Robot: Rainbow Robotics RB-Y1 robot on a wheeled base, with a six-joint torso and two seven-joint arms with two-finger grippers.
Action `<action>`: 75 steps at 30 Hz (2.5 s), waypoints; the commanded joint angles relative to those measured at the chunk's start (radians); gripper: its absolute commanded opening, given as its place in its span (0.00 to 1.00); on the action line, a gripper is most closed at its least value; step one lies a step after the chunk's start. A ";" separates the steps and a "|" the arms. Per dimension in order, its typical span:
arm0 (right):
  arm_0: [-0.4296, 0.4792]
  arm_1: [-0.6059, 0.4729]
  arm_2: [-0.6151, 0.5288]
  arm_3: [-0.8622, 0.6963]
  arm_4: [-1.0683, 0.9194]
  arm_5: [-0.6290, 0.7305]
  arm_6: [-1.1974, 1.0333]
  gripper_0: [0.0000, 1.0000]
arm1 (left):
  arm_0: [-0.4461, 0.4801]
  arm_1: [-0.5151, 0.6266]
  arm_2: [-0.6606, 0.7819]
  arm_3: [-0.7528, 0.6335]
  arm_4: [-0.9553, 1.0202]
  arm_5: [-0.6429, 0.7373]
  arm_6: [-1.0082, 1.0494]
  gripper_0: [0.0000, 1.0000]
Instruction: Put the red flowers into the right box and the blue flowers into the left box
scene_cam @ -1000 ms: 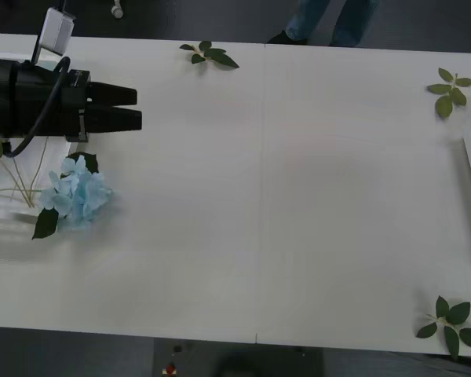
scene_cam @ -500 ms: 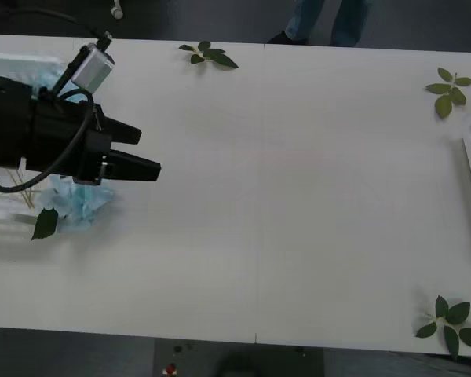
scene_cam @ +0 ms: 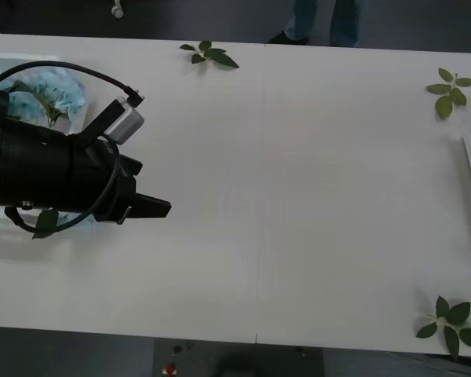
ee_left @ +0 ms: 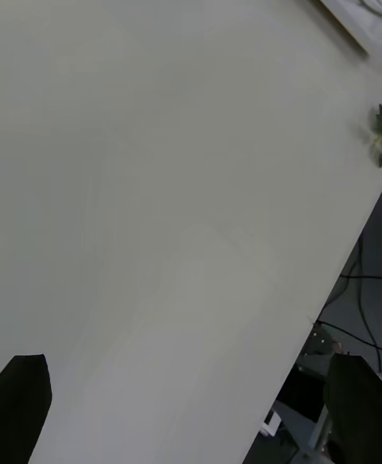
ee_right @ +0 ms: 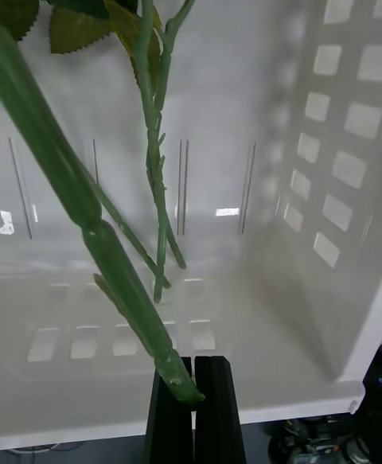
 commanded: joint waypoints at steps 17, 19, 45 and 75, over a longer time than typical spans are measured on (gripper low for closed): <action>-0.020 0.031 -0.008 0.164 -0.018 0.008 0.006 0.88 | -0.137 -0.162 0.047 -0.147 -0.389 0.473 0.392 1.00; -0.020 0.029 -0.008 0.164 -0.018 0.009 0.006 0.96 | -0.135 -0.167 0.047 -0.152 -0.387 0.459 0.380 1.00; -0.327 -0.103 -0.002 0.109 -0.120 0.511 0.061 0.97 | -0.088 -0.292 0.057 -0.026 -0.079 0.344 -0.074 1.00; -0.137 -0.314 0.009 -1.574 -0.460 -0.520 0.255 0.96 | 0.069 -0.639 0.265 0.005 -0.312 0.727 -0.217 1.00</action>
